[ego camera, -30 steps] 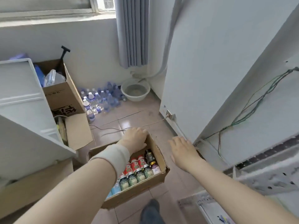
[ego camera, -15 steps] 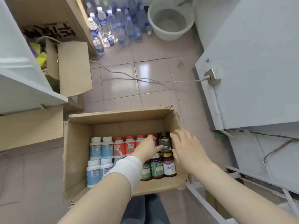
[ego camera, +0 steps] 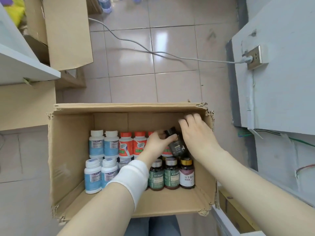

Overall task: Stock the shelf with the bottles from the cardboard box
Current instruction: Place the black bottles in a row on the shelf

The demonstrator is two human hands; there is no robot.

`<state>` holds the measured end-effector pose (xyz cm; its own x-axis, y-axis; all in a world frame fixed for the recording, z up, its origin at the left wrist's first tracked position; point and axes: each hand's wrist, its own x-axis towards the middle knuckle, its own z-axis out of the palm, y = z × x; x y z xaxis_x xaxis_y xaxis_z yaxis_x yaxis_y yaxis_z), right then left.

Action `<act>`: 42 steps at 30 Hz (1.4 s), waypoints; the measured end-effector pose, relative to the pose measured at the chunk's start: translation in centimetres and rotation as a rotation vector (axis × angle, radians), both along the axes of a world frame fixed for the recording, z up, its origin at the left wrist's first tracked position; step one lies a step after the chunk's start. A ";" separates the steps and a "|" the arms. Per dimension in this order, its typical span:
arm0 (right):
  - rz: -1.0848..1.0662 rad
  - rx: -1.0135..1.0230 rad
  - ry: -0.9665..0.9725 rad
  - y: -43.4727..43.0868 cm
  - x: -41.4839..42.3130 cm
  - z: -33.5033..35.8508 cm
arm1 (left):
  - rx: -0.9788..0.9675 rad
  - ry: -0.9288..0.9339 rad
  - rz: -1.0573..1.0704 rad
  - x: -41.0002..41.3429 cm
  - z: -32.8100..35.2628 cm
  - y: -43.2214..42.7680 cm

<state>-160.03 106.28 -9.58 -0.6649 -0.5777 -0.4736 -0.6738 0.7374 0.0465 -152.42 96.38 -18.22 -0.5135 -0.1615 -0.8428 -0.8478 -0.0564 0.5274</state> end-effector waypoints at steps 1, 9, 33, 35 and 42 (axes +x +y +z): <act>-0.021 0.088 -0.095 -0.4 -0.3 -0.7 | -0.005 -0.019 0.063 0.5 0.1 -1.1; 0.131 0.600 -0.488 -2.3 -1.6 -8.1 | 0.013 -0.017 0.145 2.4 -0.7 -8.1; -0.821 -0.567 -0.774 2.8 3.1 6.3 | 0.274 0.239 0.316 5.2 11.6 -7.3; -0.965 -0.706 -0.845 3.7 5.3 9.1 | 0.299 0.267 0.286 5.9 14.6 -7.3; -1.382 -1.246 -0.892 5.7 15.6 18.5 | 0.446 0.399 0.123 8.8 25.5 -6.0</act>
